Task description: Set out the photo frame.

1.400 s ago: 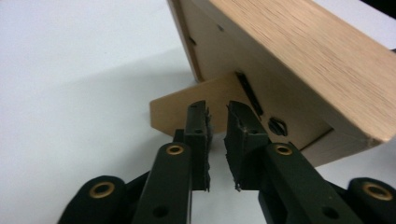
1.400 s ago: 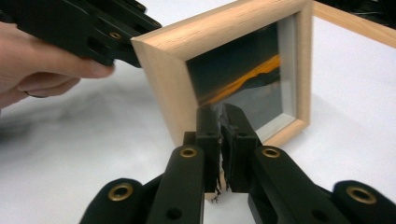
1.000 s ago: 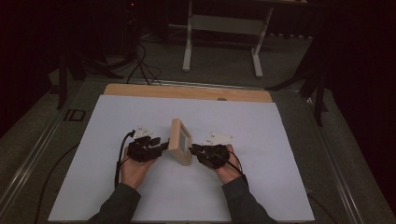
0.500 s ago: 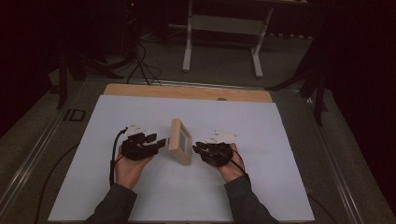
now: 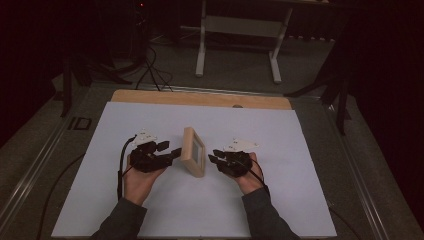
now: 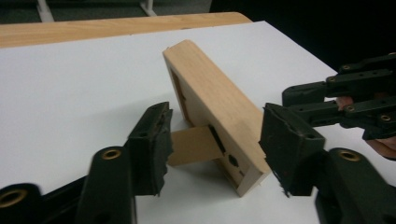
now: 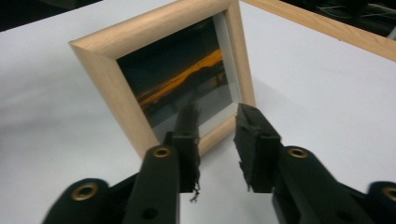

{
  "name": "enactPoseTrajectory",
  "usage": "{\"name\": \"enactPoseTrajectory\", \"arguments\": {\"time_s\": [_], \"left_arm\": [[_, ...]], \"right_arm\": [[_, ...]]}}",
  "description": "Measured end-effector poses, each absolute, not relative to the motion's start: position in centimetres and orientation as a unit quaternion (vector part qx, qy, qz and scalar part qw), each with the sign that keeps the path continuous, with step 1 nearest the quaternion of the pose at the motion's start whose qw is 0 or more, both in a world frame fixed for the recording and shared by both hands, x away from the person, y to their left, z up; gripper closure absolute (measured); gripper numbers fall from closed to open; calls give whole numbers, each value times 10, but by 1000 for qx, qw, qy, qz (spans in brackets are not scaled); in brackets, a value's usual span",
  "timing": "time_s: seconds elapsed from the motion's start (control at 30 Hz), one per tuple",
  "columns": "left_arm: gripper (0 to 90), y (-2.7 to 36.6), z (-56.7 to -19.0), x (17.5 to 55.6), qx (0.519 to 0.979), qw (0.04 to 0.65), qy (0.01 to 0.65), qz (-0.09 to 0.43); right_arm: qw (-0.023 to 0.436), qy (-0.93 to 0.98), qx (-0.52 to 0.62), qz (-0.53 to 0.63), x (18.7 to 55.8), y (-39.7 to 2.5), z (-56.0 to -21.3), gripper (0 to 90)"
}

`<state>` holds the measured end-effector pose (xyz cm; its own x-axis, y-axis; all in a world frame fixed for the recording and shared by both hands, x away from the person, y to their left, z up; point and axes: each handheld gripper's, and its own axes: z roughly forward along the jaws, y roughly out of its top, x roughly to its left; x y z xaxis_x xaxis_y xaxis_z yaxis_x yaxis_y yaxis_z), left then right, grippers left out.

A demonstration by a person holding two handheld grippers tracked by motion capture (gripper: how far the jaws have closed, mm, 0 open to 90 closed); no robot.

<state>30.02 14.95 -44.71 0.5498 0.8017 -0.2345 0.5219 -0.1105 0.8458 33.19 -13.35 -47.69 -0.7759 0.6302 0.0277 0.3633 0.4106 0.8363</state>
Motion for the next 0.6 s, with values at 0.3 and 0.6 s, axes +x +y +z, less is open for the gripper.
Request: {"name": "enactPoseTrajectory", "arguments": {"time_s": [0.3,0.6], "left_arm": [[360,141,-446,298,733,494,445,140],[264,123,-452,299,744,475,446,149]], "right_arm": [[145,821,308,459,334,-138,-475,616],[142,816,310,466,335,-141,-475,579]]}}
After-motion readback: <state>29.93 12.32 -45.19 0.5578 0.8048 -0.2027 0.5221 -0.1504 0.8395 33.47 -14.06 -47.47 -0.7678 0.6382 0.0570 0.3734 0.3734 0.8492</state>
